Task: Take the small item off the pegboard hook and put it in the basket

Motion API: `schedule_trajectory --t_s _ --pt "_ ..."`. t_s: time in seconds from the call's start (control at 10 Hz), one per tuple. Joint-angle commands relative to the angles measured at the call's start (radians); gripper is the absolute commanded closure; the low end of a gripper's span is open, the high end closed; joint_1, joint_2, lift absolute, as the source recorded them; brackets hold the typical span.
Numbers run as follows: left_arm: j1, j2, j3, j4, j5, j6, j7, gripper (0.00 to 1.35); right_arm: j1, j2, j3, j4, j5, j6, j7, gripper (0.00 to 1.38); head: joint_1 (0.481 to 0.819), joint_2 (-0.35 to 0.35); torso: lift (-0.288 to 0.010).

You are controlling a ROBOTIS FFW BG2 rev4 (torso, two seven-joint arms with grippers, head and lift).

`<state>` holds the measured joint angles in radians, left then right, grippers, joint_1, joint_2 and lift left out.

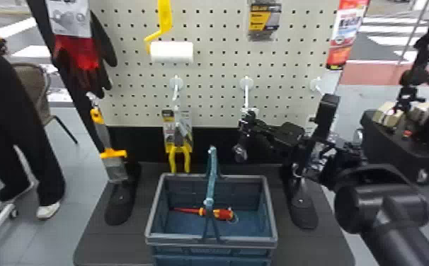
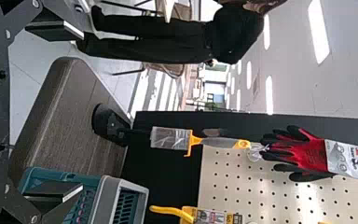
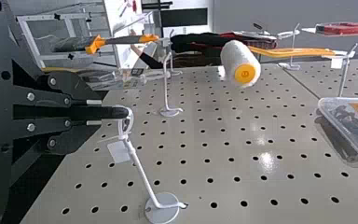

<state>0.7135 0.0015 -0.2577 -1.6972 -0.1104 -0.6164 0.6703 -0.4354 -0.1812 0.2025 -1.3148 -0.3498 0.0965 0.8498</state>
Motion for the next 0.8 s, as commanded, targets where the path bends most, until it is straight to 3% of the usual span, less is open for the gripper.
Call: schedule_trajectory --t_s 0.0,0.7 --pt "0.000 0.000 0.000 0.000 0.000 0.001 0.000 0.17 0.019 0.000 -0.008 -0.027 -0.005 0.003 -0.002 1.28 0.549 0.000 -0.100" --pt "0.002 0.005 -0.002 0.000 0.006 0.001 0.000 0.17 0.155 0.031 -0.075 -0.081 -0.021 0.012 -0.012 1.28 0.549 0.000 -0.100"
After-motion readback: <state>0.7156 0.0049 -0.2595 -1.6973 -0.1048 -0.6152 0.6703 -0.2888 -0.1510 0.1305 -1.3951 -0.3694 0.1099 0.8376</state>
